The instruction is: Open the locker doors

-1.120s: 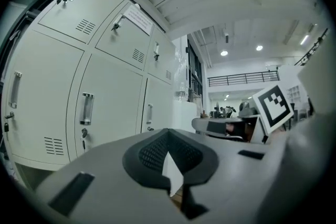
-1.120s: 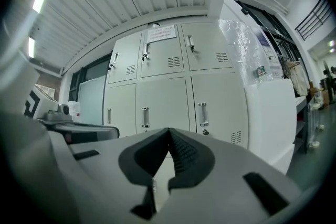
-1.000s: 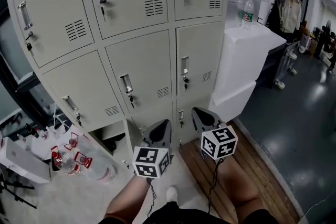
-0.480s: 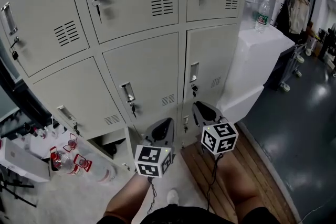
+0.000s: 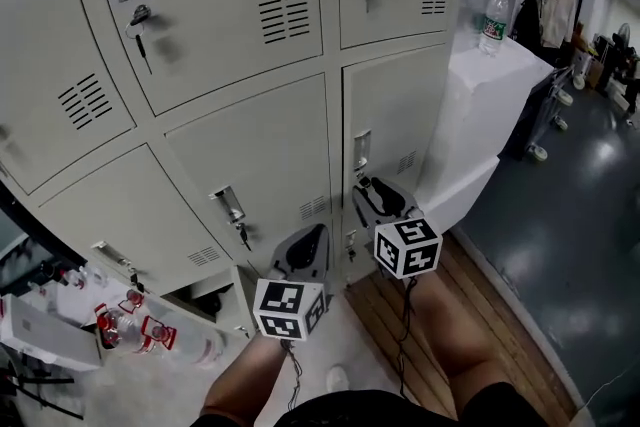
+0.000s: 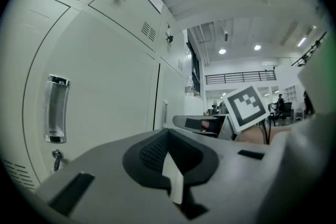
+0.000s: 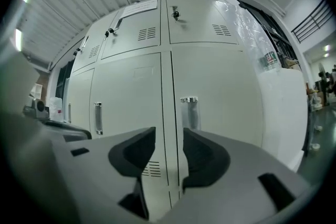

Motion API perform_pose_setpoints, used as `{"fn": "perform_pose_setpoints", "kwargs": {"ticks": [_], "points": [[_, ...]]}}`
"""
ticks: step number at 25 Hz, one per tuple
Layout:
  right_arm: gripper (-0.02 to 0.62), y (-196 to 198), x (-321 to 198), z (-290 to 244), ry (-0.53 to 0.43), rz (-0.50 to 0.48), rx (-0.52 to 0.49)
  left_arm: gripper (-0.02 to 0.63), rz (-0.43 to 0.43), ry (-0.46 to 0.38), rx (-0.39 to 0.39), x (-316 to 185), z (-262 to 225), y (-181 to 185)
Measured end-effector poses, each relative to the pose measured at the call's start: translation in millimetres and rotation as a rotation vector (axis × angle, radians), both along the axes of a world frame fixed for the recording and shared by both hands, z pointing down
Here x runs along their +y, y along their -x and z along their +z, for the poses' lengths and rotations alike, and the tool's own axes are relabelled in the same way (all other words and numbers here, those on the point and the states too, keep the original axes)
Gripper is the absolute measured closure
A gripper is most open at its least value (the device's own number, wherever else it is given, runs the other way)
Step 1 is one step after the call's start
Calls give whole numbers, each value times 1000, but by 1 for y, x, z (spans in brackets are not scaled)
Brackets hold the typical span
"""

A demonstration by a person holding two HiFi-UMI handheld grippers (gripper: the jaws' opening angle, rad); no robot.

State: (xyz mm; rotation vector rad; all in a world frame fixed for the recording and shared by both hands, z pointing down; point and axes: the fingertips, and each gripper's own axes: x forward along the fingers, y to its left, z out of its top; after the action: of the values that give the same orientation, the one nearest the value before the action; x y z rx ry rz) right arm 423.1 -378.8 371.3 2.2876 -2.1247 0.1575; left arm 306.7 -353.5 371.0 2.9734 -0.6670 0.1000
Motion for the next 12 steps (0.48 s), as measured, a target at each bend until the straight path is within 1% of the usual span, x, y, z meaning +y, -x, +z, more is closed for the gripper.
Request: {"fn": "perform_pose_setpoints", "kwargs": {"ticks": [5, 12], "points": [[404, -14, -26, 3, 6, 28, 10, 605, 22, 5, -11, -16, 6, -10], [396, -30, -52, 6, 15, 67, 42, 604, 48, 3, -21, -30, 10, -20]]}}
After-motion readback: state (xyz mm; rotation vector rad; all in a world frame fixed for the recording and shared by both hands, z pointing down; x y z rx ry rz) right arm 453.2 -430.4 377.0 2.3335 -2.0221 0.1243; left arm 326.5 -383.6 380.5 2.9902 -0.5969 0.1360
